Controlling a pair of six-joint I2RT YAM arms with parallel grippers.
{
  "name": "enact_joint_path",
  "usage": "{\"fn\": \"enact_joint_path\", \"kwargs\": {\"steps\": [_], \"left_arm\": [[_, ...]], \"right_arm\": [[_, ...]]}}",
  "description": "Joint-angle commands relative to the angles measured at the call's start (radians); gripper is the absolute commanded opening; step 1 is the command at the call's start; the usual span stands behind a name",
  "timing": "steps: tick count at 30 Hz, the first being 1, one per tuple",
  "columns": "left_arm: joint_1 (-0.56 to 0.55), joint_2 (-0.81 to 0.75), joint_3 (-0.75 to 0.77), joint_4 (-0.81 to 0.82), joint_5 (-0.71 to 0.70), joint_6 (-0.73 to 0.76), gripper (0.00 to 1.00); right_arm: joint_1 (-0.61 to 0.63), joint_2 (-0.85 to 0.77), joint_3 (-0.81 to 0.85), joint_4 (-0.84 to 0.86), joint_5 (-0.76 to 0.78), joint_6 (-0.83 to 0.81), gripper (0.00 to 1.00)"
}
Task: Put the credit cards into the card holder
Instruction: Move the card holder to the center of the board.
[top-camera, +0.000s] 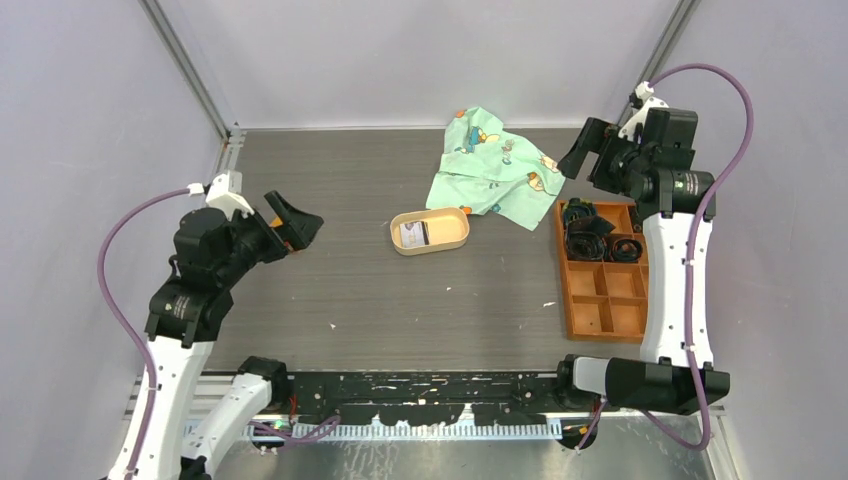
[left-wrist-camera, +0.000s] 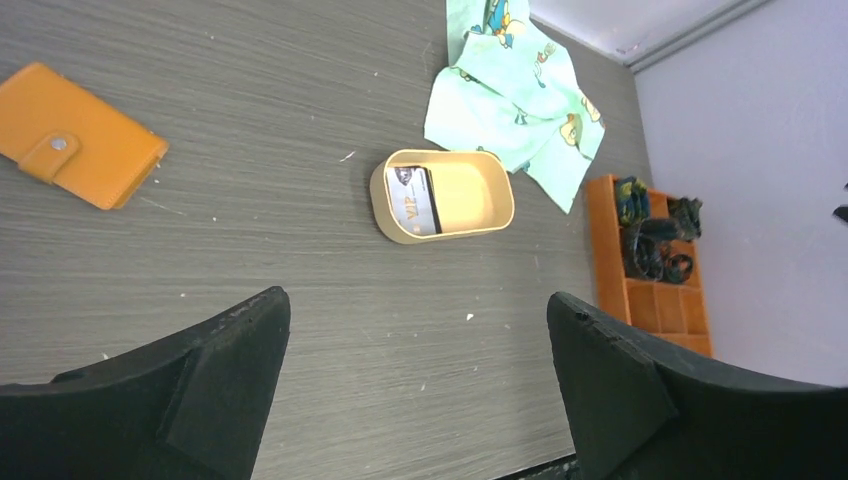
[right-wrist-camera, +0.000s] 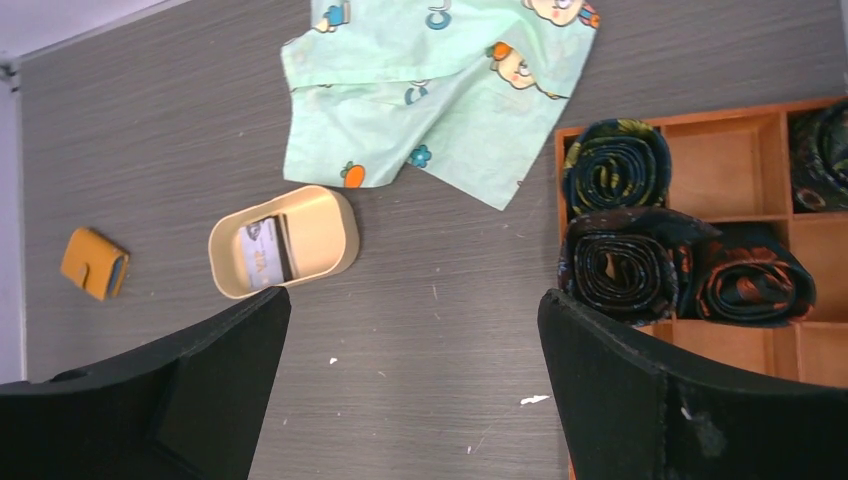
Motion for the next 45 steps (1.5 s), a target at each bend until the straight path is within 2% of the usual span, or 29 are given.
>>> {"fn": "enact_joint_path", "kwargs": {"steps": [1,7,12,15,17,19,25,27,30,34,38,40,45], "left_arm": [[0.053,-0.002,-0.029,0.113,0.082,-0.092,0.99],[0.087,-0.01,-0.078,0.171,0.131,-0.147,0.99],[0.098,-0.013,-0.138,0.166,0.112,-0.119,0.96],[0.101,-0.009,-0.195,0.153,0.084,-0.106,0.95],[0.102,-0.005,-0.25,0.171,0.069,-0.116,0.95],[0.103,0.006,-0.312,0.203,0.045,-0.14,0.91],[0.139,0.108,-0.462,0.305,-0.072,-0.261,0.77],[0.181,0.167,-0.486,0.351,-0.102,-0.305,0.74],[0.29,0.281,-0.501,0.488,-0.057,-0.338,0.7],[0.406,0.467,-0.464,0.655,0.084,-0.298,0.63],[0.498,0.646,-0.34,0.67,0.24,-0.212,0.62],[0.515,0.709,-0.26,0.598,0.241,-0.133,0.61],[0.516,0.825,-0.027,0.263,0.095,0.131,0.53]], "right_arm": [[-0.015,0.01,0.059,0.011,0.084,0.04,0.99],[-0.024,0.005,0.036,0.039,0.042,0.026,0.99],[-0.027,0.009,-0.009,0.042,-0.18,-0.107,0.99],[-0.027,0.035,-0.041,-0.02,-0.347,-0.281,1.0],[-0.028,0.071,-0.054,-0.128,-0.487,-0.497,1.0],[-0.027,0.098,-0.074,-0.209,-0.562,-0.682,1.0],[0.0,0.116,-0.166,-0.199,-0.605,-0.9,0.99],[0.022,0.135,-0.17,-0.201,-0.609,-0.924,0.99],[0.067,0.167,-0.154,-0.19,-0.612,-0.934,0.99],[0.137,0.206,-0.136,-0.149,-0.594,-0.912,0.94],[0.207,0.246,-0.128,-0.101,-0.597,-0.845,0.88],[0.212,0.271,-0.116,-0.091,-0.611,-0.81,0.84],[0.219,0.309,-0.107,-0.084,-0.627,-0.77,0.82]]}}
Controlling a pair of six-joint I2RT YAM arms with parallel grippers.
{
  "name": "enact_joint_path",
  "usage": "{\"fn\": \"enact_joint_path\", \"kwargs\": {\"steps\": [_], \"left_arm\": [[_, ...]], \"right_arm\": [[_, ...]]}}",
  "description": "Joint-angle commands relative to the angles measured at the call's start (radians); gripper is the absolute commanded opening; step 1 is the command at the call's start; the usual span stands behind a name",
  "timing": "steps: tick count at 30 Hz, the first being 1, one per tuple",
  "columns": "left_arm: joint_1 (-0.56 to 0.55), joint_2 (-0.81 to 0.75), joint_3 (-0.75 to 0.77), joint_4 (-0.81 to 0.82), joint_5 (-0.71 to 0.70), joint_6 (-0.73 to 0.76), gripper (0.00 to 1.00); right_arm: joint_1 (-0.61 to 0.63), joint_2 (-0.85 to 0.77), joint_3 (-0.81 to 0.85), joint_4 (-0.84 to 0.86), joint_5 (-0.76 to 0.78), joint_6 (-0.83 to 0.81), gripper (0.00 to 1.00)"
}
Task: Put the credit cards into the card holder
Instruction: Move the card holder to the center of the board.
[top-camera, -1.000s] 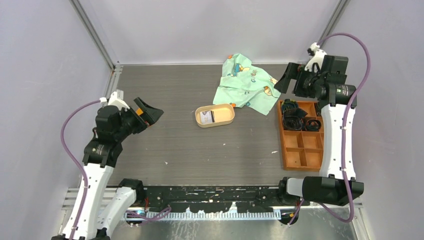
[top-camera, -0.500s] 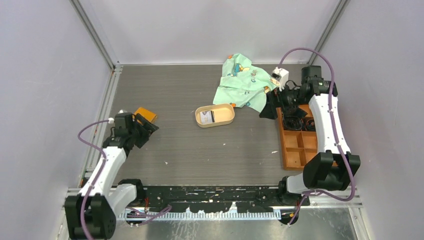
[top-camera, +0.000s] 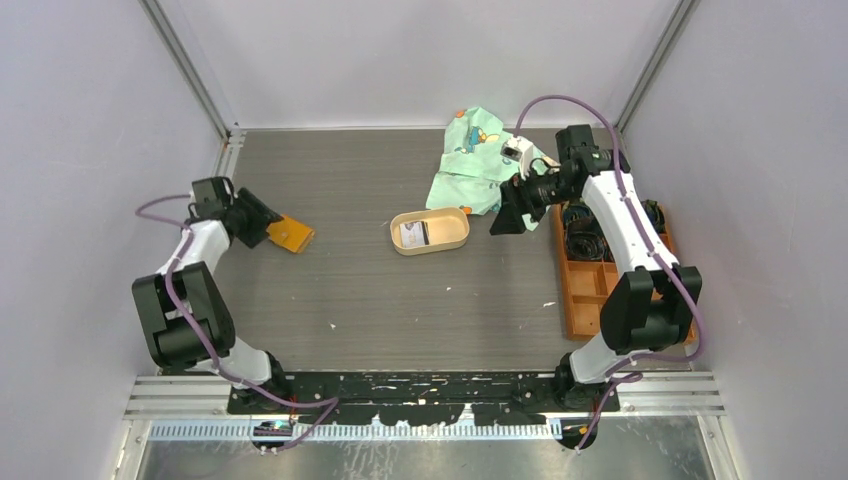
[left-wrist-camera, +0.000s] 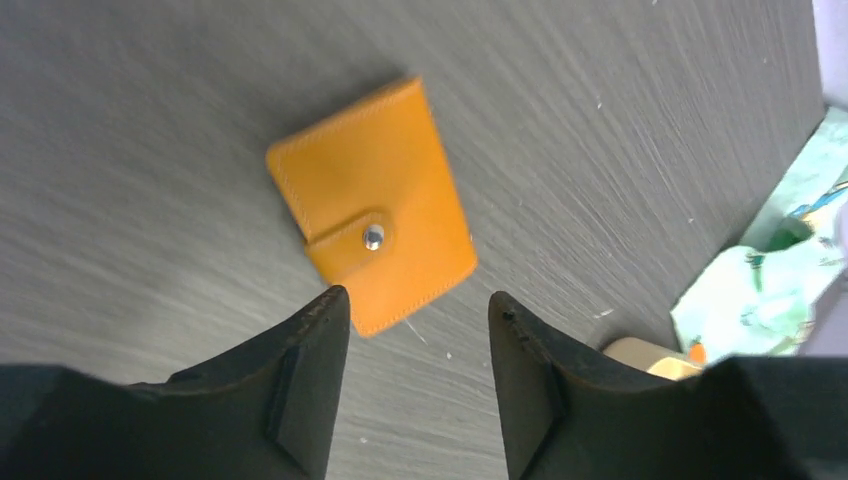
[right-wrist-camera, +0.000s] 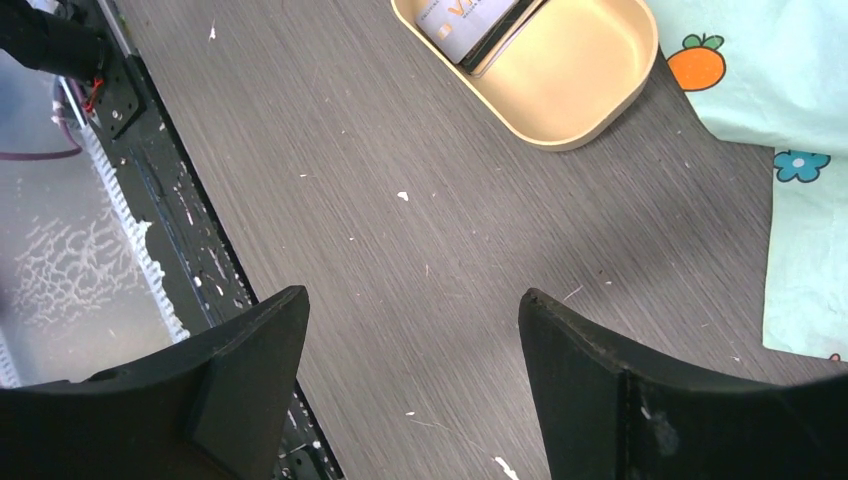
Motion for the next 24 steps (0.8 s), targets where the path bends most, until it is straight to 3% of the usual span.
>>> {"fn": "enact_joint_path", "kwargs": {"steps": [1,7,12,24], "left_arm": [[0.005,0.065,0.197,-0.238,-0.066,0.288,0.5],[-0.134,0.19,0.402,-0.459,-0.165,0.634,0.48],[-0.249,0.27,0.49,-0.549,-0.282,0.907,0.47],[-0.262,0.401,0.595,-0.609,-0.295,1.034,0.42]], "right_arm": [[0.004,0.012,0.048,0.04,-0.041,0.042,0.81],[0.008,0.074,0.096,0.046,-0.044,0.061,0.8],[0.015,0.113,0.136,0.046,-0.049,0.076,0.8],[0.025,0.133,0.148,0.054,-0.04,0.086,0.8]]}}
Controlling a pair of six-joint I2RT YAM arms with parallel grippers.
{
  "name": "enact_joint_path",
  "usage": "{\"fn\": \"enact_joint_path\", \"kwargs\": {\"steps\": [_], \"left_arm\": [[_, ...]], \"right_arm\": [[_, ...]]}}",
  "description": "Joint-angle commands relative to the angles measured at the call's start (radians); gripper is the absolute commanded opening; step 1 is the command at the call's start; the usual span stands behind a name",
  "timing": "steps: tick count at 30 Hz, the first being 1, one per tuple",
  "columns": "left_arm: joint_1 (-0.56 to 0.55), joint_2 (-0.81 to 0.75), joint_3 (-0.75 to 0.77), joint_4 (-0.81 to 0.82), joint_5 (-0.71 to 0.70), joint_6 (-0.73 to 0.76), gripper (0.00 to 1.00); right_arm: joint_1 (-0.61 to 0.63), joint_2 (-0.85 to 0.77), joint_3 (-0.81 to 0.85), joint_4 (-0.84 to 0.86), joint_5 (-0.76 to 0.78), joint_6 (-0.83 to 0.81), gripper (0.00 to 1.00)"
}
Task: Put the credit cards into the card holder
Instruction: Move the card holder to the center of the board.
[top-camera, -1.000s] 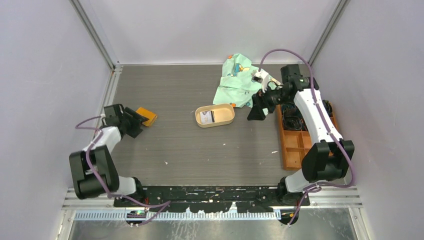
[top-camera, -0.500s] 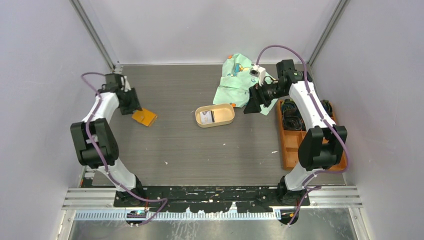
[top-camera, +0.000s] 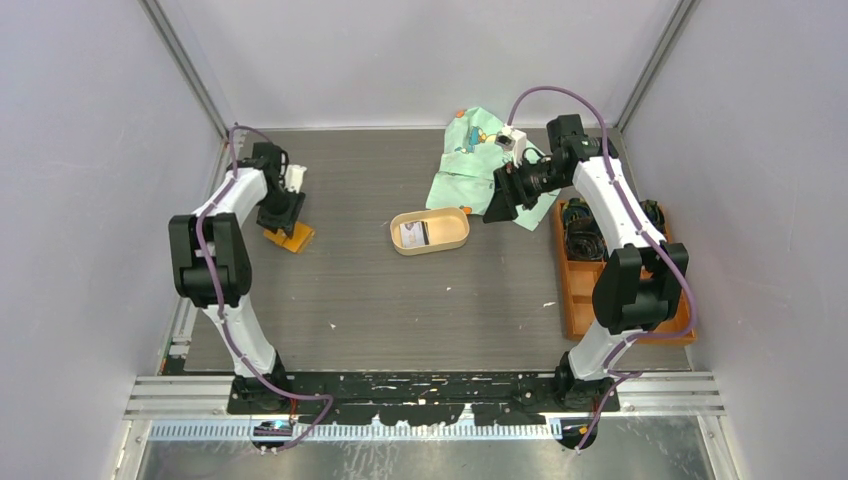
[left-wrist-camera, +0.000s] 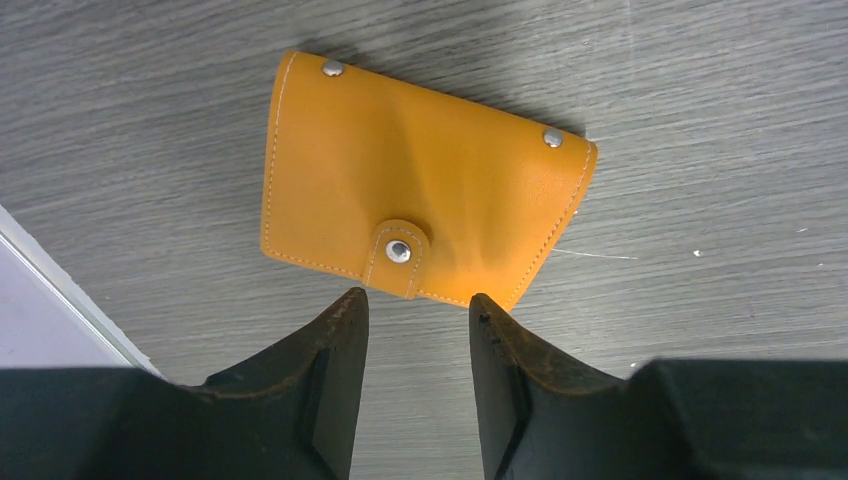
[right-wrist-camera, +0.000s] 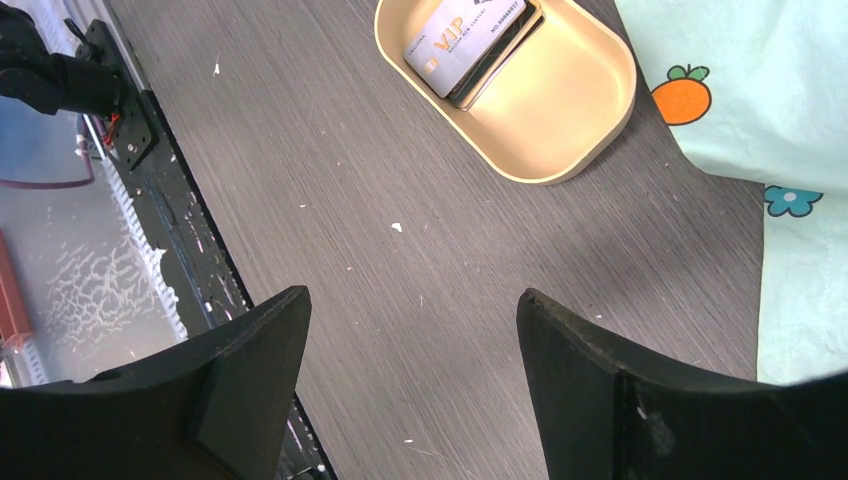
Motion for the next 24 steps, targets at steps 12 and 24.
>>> {"fn": "enact_joint_path", "kwargs": {"steps": [12,24], "left_arm": [[0.036,0.092,0.033,0.009,0.069,0.087,0.38],[0.049,0.002,-0.005,0.087,0.107,0.101,0.39]], "right_arm": [[0.009,-0.003,0.047,0.011,-0.01,0.01,0.8],[0.021,0.001,0.056,0.008,-0.014,0.019,0.8]]}}
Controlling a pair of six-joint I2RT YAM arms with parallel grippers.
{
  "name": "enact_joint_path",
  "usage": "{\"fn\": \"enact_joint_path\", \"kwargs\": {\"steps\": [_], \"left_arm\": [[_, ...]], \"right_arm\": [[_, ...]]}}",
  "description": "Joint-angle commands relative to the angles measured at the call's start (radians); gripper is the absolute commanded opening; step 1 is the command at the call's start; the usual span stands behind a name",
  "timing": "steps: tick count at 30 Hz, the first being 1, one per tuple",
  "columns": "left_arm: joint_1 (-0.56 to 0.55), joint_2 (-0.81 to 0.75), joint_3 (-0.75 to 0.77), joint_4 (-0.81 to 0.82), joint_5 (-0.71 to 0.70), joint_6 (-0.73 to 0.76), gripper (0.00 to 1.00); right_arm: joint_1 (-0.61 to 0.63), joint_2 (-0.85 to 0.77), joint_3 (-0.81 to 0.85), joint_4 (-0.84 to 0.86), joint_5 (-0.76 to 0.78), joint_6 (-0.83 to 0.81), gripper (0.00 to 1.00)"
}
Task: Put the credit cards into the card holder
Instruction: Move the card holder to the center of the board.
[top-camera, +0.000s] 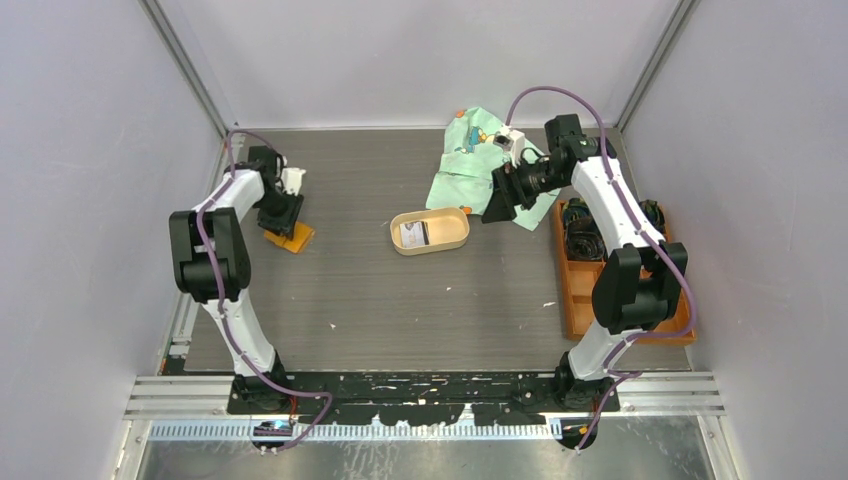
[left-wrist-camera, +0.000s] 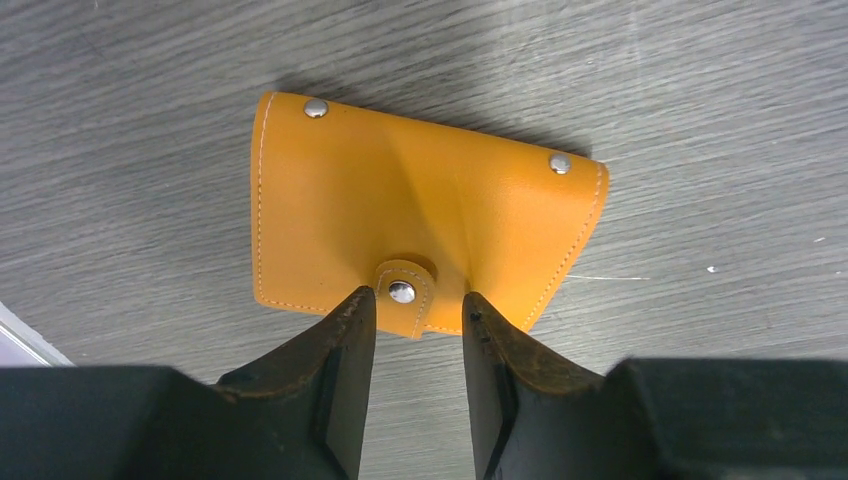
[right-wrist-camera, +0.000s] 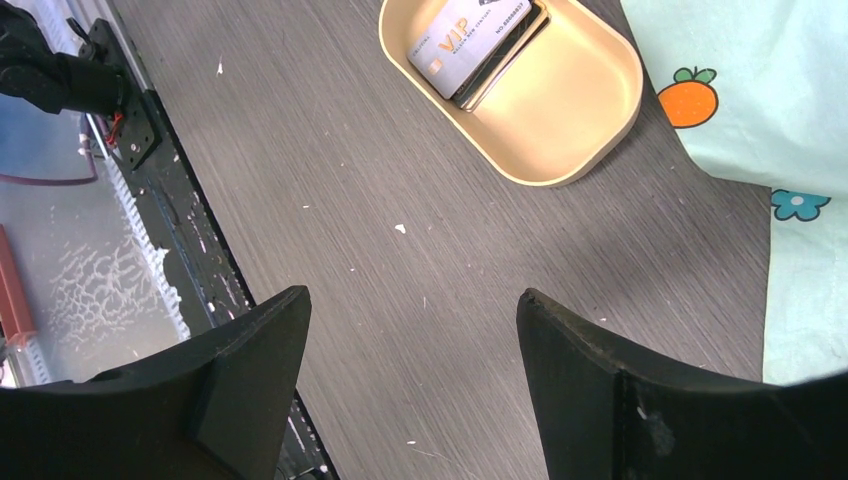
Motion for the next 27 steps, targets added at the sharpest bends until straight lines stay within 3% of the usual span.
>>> {"fn": "enact_joint_path", "kwargs": {"steps": [1,10,17,19,25,27], "left_arm": [[0.014,-0.046,-0.001,0.049,0.046,0.035,0.39],[0.031,0.041,0.003,0.017,0.048,0.028,0.39],[0.044,0.029,-0.069,0.057,0.045,0.016,0.31],[0.044,0.018,-0.1,0.073,0.034,0.008,0.27],[0.042,-0.022,-0.169,0.109,0.027,-0.007,0.01],[0.035,-0.054,-0.183,0.116,0.028,-0.017,0.0]], "right_arm": [[0.015,-0.001,0.055,0.007,-0.015,0.013,0.8],[0.02,-0.019,0.049,-0.006,-0.004,-0.001,0.8],[0.019,-0.021,0.052,-0.01,-0.01,0.001,0.8],[0.02,-0.02,0.058,-0.015,-0.013,0.001,0.81],[0.024,-0.014,0.079,-0.03,-0.028,-0.004,0.8],[0.029,-0.011,0.088,-0.043,-0.031,-0.017,0.81]]}}
